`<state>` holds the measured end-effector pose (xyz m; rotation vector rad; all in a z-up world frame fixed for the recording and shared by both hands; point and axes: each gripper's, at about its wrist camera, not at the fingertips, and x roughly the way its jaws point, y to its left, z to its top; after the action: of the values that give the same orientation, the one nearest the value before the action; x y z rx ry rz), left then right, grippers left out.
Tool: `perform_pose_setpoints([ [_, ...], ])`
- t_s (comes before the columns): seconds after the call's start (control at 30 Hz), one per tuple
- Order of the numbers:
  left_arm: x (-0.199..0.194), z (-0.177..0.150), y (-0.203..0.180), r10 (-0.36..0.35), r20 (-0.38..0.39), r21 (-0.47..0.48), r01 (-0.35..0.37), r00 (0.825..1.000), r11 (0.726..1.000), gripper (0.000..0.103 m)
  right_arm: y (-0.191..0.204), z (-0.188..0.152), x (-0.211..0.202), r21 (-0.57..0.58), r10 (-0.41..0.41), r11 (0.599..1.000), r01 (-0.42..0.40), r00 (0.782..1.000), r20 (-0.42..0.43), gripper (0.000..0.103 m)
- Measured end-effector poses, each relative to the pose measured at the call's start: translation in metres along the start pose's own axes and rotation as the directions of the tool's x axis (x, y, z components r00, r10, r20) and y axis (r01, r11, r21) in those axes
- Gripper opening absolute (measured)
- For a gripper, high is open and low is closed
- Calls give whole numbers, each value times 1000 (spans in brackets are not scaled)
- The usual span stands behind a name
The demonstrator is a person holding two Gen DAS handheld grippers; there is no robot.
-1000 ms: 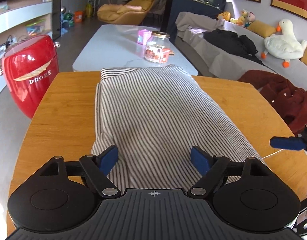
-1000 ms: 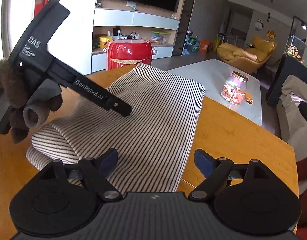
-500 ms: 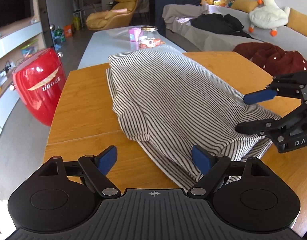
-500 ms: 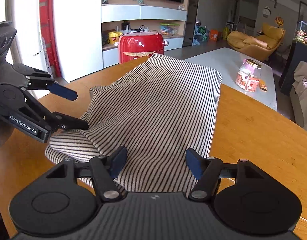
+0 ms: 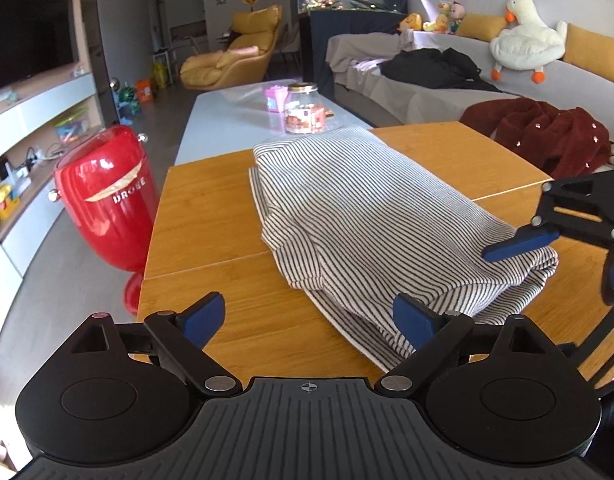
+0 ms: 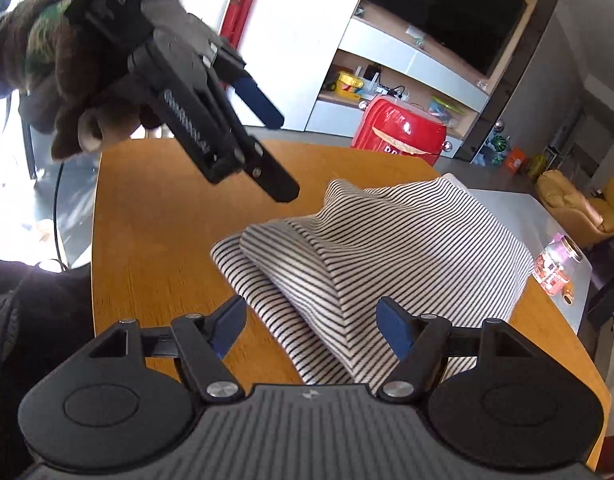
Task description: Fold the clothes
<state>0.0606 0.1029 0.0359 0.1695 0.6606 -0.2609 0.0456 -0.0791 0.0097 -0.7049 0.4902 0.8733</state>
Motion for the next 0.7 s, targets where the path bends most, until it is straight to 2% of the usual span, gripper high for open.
perform_pose_setpoints([
  [0.07,-5,-3,-4,-17,-1,20,17,1000,1000,96,0,-1,7,12,-36,999,36,999,5,70],
  [0.1,-6,-4,-5,-26,-4,31,26,1000,999,96,-4,0,8,43,-41,998,41,999,2,60],
  [0.17,-7,-8,-10,-45,-13,57,45,999,997,97,-24,3,7,192,9,981,-10,1000,1,56],
  [0.3,-7,-13,-18,-92,-26,91,94,995,991,98,-68,-2,6,443,122,889,-120,992,22,53],
  [0.4,-6,-17,-26,-144,-40,136,148,989,980,98,-81,-8,8,509,151,848,-148,988,35,53],
  [0.47,-3,-21,-33,-159,-55,178,167,986,970,99,-79,-9,7,496,144,857,-141,989,32,53],
  [0.57,13,-27,-44,-93,-83,229,110,992,967,99,-64,-5,4,387,100,917,-99,995,17,55],
  [0.63,26,-25,-44,-42,-94,215,61,995,975,99,-47,-3,3,268,42,963,-40,999,0,66],
  [0.7,35,-20,-39,-17,-96,163,33,995,986,99,-34,-2,2,186,5,983,-3,1000,-10,69],
])
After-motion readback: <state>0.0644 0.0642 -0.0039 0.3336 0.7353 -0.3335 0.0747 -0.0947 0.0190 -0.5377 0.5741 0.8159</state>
